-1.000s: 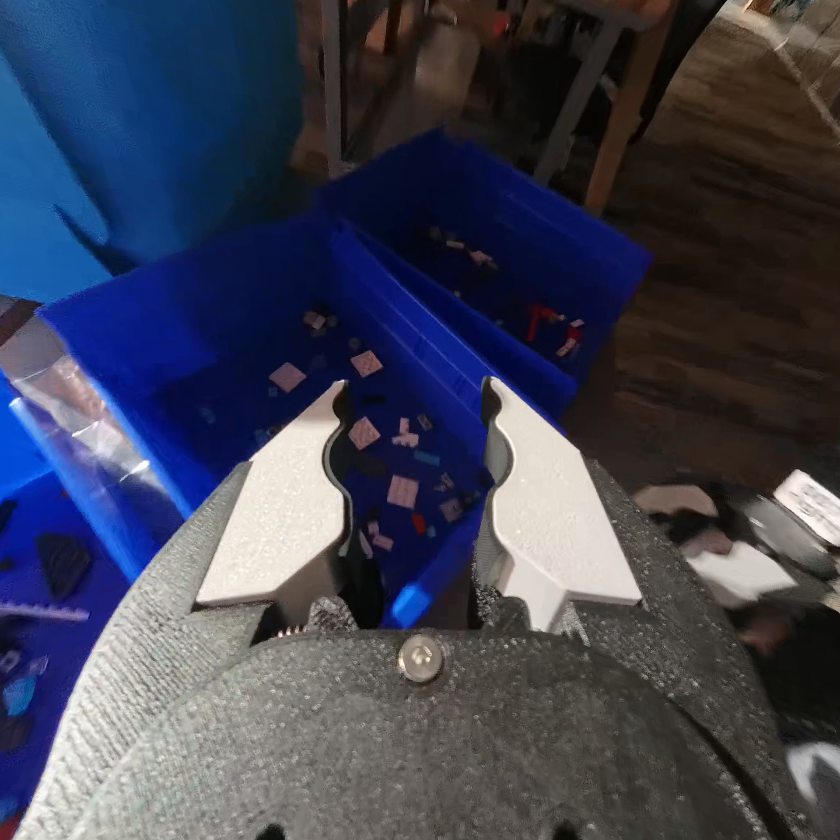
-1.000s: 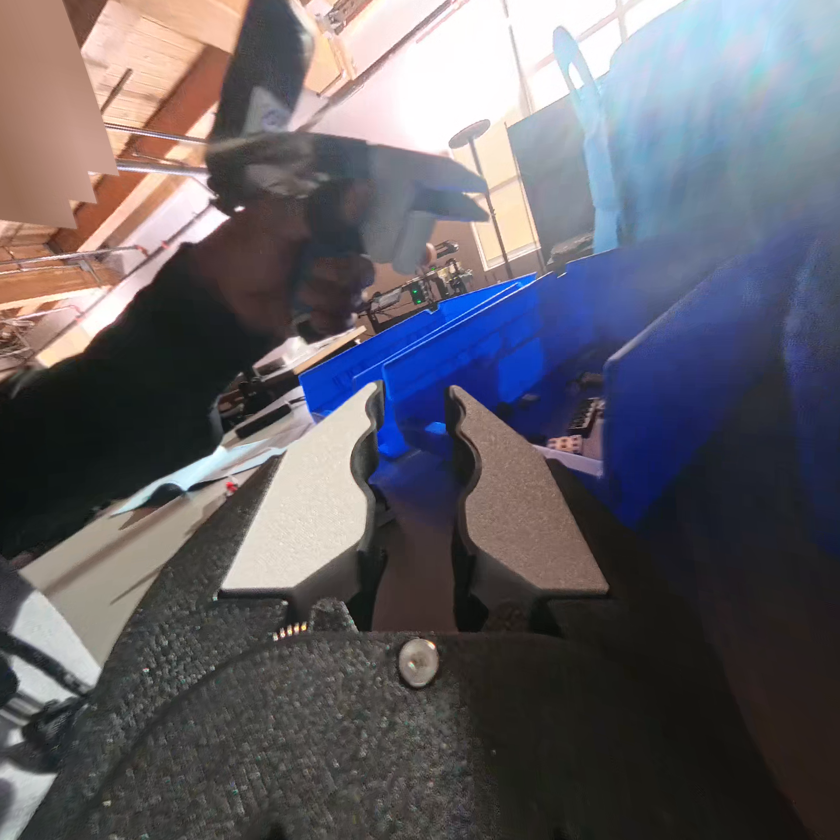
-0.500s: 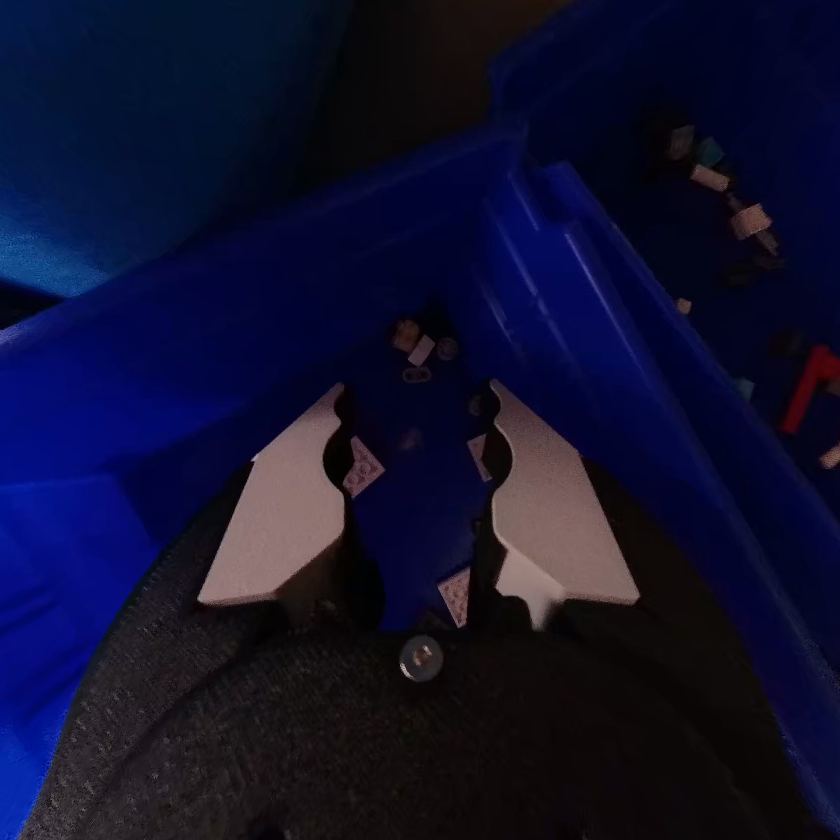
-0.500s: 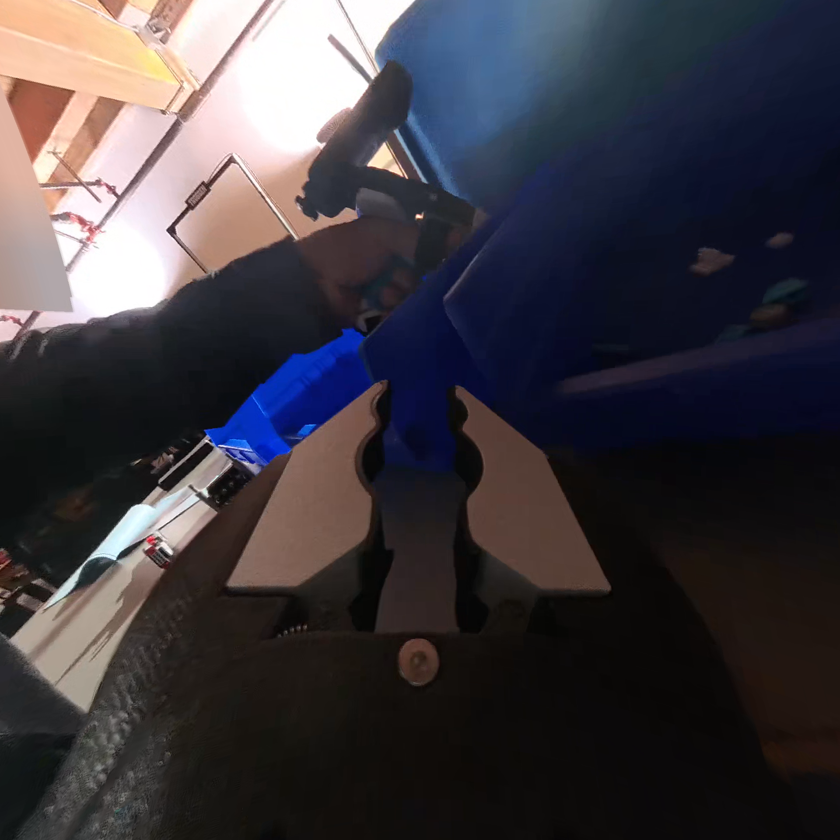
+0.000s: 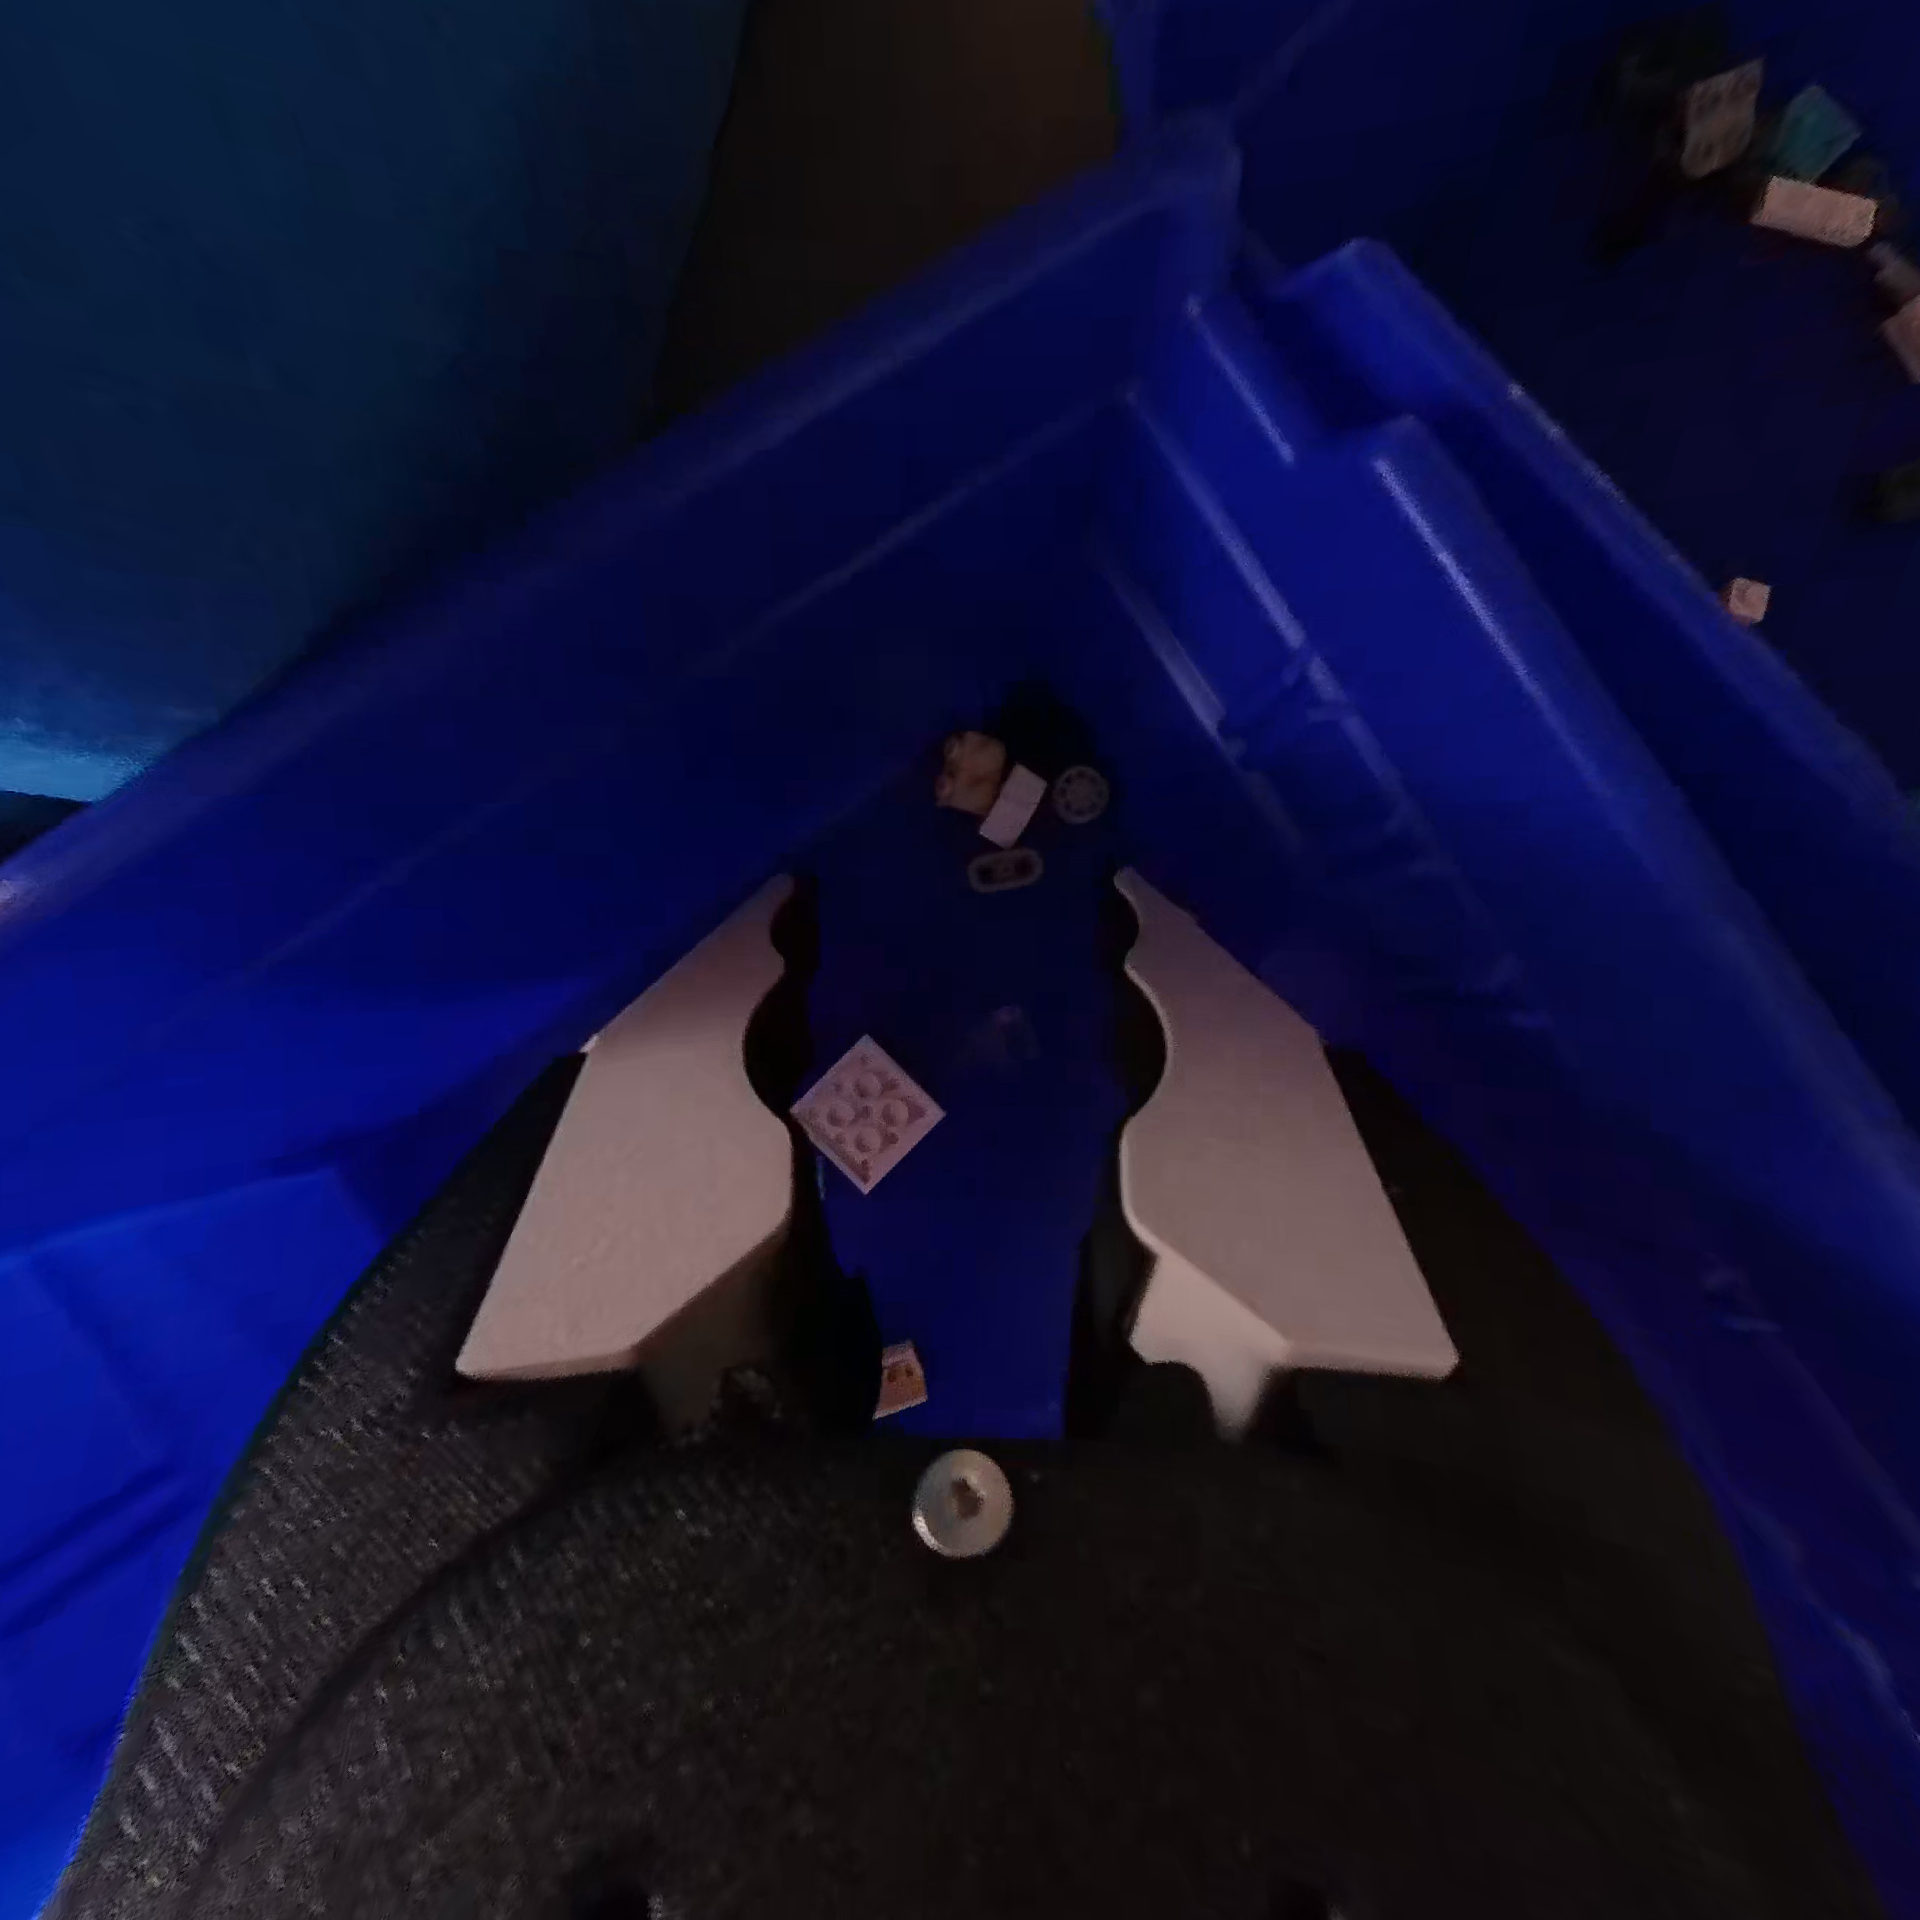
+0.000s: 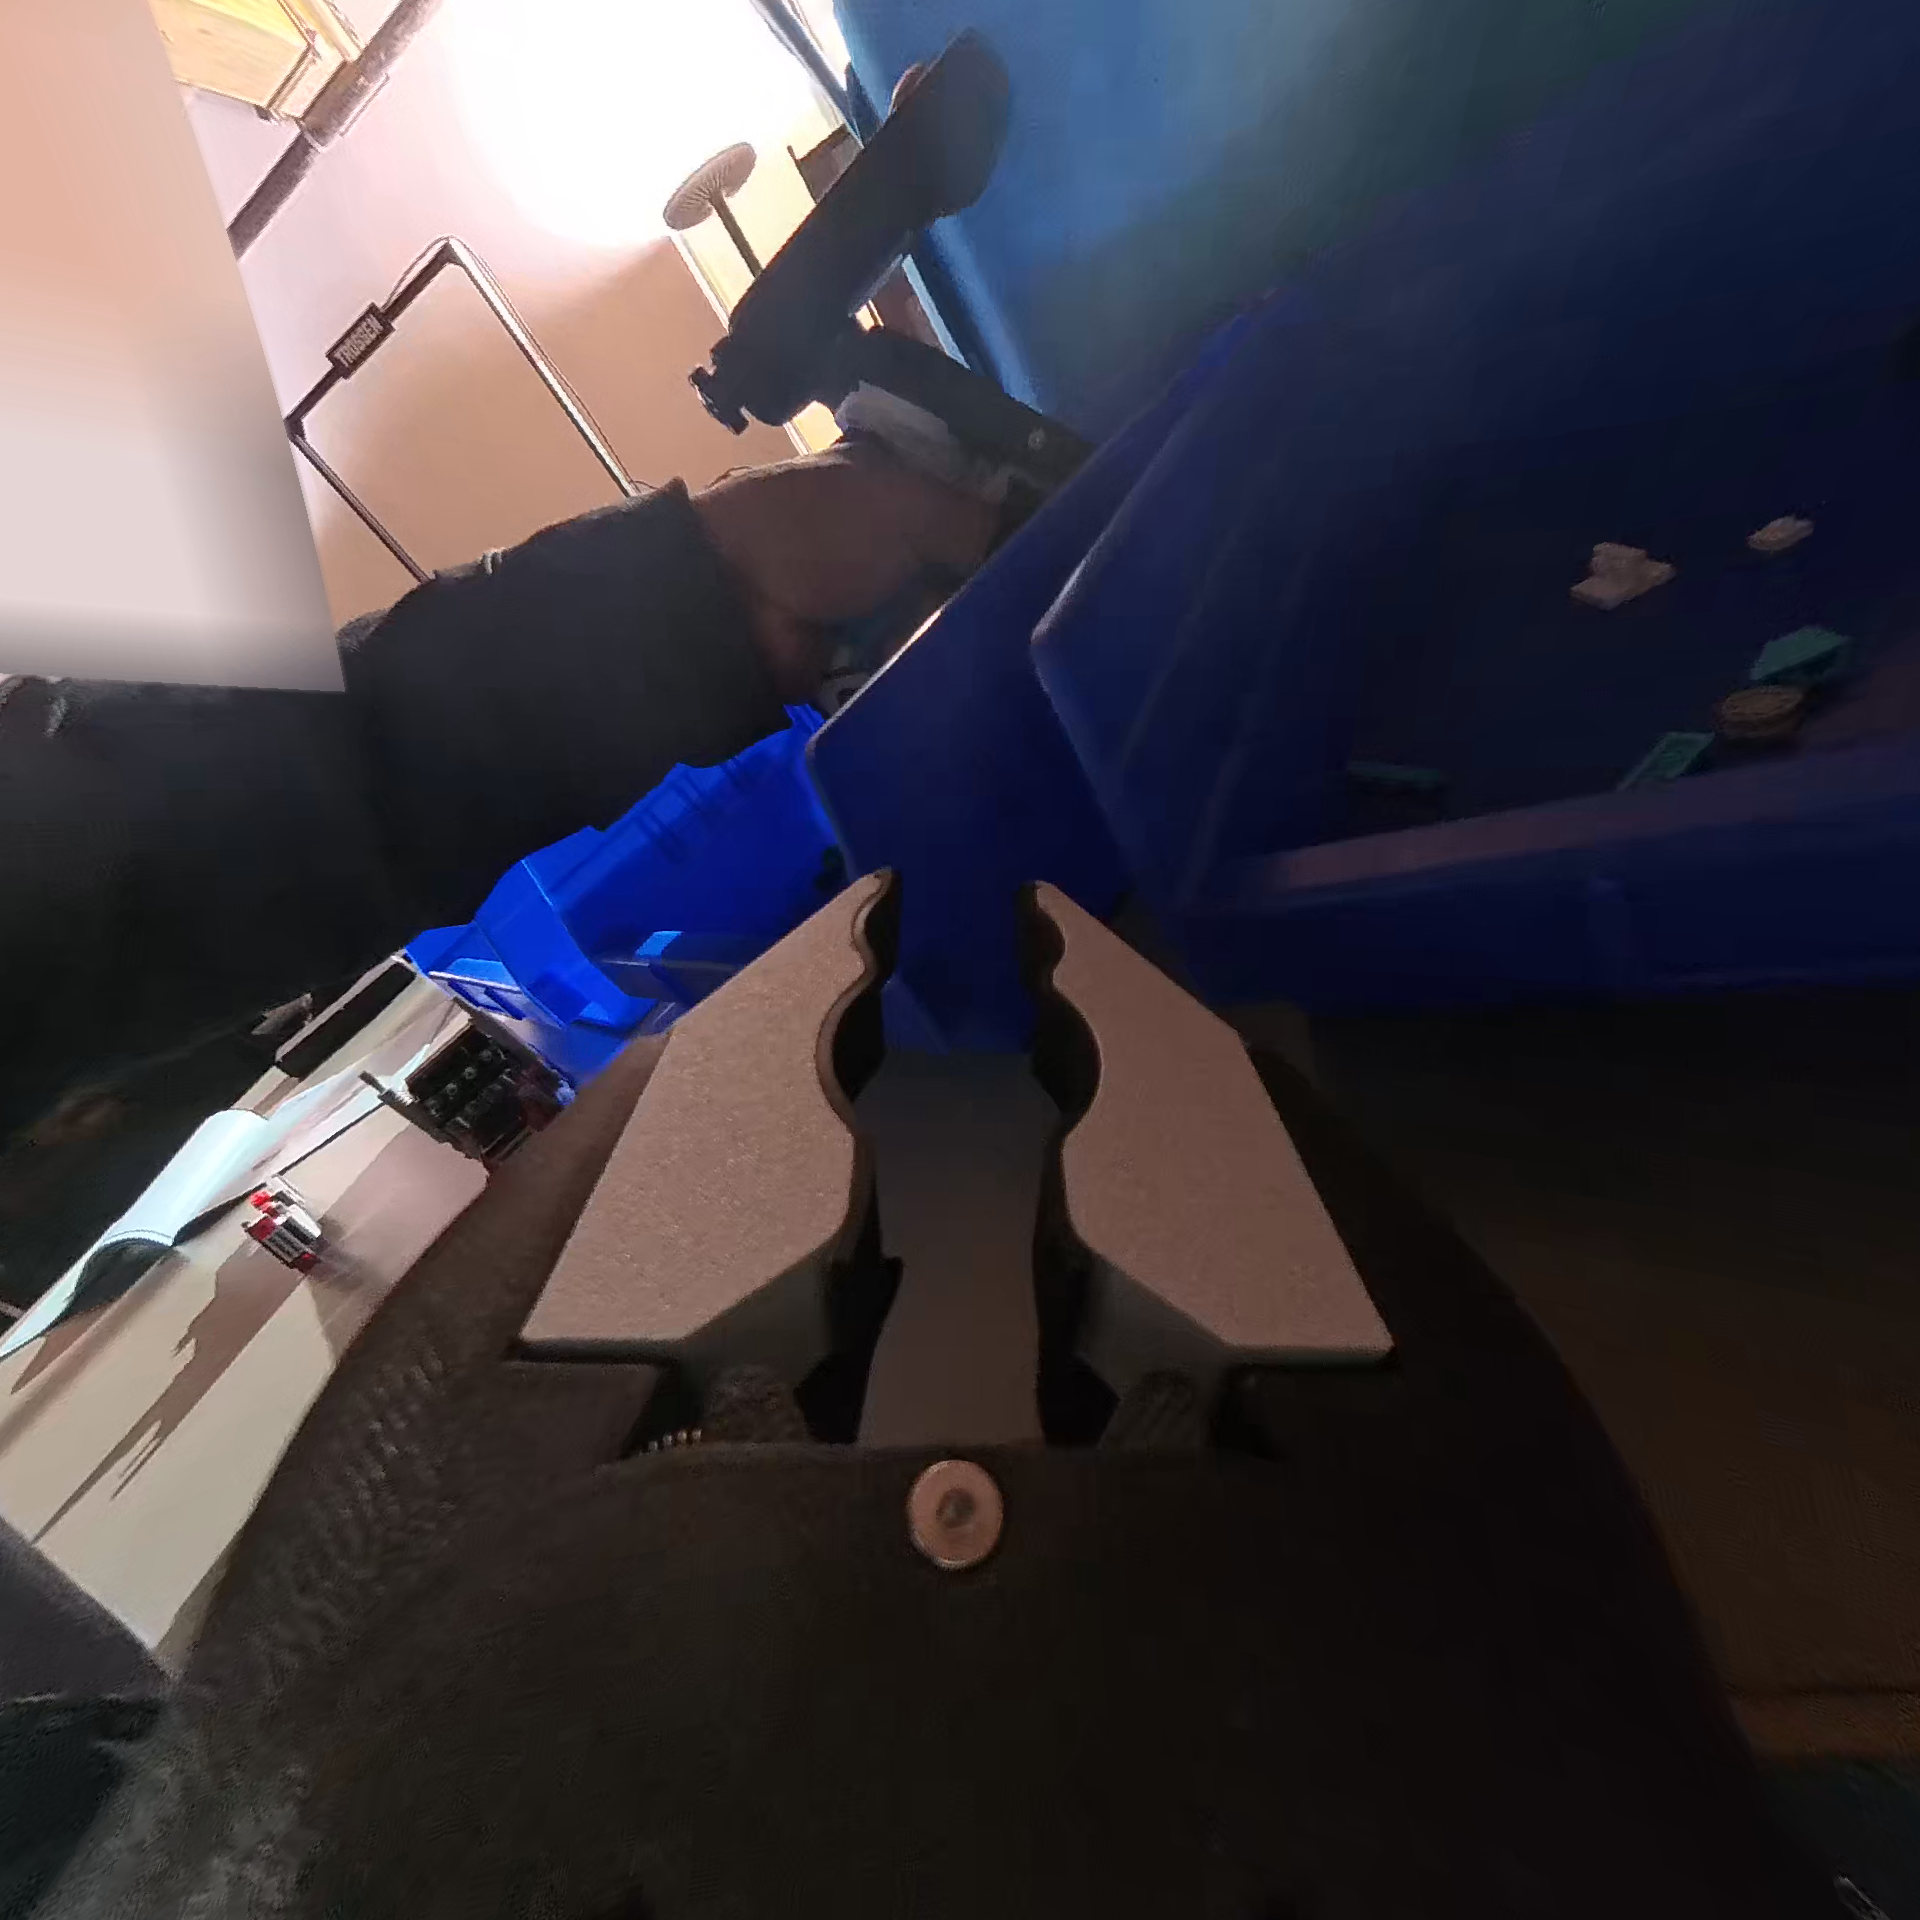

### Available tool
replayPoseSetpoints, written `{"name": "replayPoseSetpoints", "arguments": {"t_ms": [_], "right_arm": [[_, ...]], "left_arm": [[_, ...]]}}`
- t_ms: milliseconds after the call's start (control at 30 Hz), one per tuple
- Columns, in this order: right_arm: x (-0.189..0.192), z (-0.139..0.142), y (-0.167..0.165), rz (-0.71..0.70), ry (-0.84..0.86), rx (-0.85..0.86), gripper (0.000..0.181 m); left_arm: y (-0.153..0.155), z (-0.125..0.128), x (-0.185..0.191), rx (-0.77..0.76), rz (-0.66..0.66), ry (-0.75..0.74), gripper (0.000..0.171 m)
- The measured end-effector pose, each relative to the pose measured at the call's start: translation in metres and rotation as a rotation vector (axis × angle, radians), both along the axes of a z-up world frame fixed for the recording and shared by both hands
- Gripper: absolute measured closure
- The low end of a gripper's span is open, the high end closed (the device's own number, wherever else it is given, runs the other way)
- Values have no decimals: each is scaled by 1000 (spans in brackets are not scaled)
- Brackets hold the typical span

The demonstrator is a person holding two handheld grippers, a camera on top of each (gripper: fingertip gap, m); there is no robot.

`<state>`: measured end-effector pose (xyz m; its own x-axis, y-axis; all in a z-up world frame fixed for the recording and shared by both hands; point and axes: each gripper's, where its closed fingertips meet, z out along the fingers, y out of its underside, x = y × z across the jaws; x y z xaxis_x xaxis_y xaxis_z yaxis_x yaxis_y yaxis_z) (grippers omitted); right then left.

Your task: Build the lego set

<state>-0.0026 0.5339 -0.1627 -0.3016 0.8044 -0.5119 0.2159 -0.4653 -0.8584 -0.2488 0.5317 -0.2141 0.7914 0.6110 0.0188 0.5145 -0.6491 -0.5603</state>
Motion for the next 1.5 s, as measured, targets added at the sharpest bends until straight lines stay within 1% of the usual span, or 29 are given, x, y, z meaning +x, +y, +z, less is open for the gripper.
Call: {"name": "replayPoseSetpoints", "arguments": {"t_ms": [200, 400, 633, 800, 900, 967, 1000, 1033, 1267, 1500], "right_arm": [[0, 0, 0, 4, 0, -2, 157], [0, 0, 0, 13, 4, -15, 158], [0, 0, 0, 14, 6, -18, 158], [0, 0, 0, 17, 7, -20, 159], [0, 0, 0, 16, 9, -23, 159], [0, 0, 0, 16, 10, -24, 160], [0, 0, 0, 16, 10, -25, 160], [0, 0, 0, 16, 10, -25, 160], [0, 0, 0, 17, 8, -23, 160], [0, 0, -1, 21, 8, -22, 160]], "left_arm": [[-3, -2, -2, -5, 15, -8, 122], [1, -10, 2, -53, -10, 3, 125], [1, -20, -2, -115, -31, 36, 128], [2, -20, -3, -105, -28, 41, 129], [3, -21, -1, -86, -25, 26, 133], [3, -21, -2, -84, -21, 30, 136], [2, -21, -3, -86, -22, 38, 148], [1, -21, -3, -87, -26, 46, 155], [-1, -19, -2, -75, -31, 18, 155], [-7, 1, 1, 15, -6, -26, 155]]}}
